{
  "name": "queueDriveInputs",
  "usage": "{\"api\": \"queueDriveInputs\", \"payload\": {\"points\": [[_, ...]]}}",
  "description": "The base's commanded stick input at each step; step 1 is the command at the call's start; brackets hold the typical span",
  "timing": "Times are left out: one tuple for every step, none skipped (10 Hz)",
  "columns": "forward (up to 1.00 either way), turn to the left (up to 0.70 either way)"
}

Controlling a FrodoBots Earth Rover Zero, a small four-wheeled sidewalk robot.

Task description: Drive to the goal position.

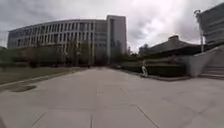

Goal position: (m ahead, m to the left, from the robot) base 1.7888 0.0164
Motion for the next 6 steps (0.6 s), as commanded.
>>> {"api": "queueDriveInputs", "payload": {"points": [[1.0, 0.0], [1.0, 0.0], [1.0, 0.0], [1.0, 0.0], [1.0, 0.0], [1.0, 0.0]]}}
